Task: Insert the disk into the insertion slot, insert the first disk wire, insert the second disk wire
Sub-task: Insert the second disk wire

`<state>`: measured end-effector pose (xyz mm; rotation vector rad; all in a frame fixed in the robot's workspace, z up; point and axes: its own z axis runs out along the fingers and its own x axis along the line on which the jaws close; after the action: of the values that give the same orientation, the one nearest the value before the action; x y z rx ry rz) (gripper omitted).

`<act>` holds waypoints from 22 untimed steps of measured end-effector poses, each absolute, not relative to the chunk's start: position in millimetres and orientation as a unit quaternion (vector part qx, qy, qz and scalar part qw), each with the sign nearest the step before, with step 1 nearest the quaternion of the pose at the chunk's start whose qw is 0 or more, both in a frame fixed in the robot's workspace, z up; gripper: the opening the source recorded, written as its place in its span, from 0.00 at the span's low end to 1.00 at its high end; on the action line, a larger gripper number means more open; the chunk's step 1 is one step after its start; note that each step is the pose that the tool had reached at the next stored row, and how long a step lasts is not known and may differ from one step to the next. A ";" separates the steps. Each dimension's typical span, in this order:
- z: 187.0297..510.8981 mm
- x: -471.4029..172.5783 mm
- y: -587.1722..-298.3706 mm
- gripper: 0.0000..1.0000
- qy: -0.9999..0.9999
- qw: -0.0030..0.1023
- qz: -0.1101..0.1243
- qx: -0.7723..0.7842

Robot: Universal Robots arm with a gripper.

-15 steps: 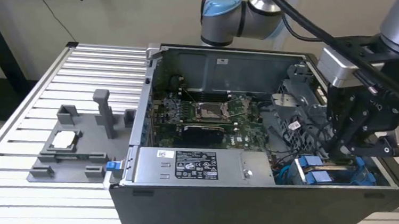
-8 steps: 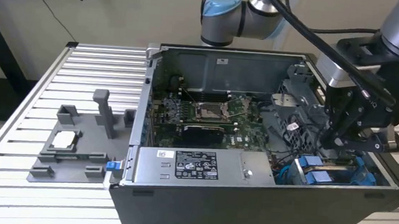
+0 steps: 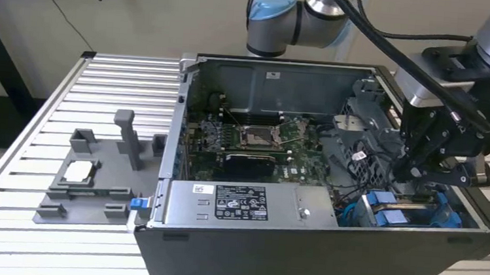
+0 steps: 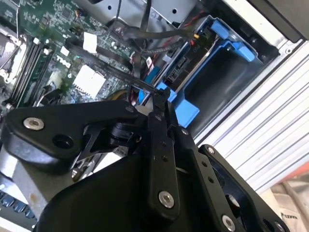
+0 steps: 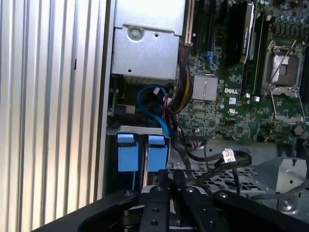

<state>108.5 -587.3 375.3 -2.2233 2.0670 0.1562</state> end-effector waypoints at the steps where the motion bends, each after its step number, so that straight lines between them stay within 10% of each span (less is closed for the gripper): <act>1: 374.7 110.4 -587.2 0.16 0.679 0.049 0.054 -0.730; 22: 357.4 136.2 -587.5 0.16 0.688 0.037 0.067 -0.722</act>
<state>136.2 -587.5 357.4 -2.2154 2.1123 0.2054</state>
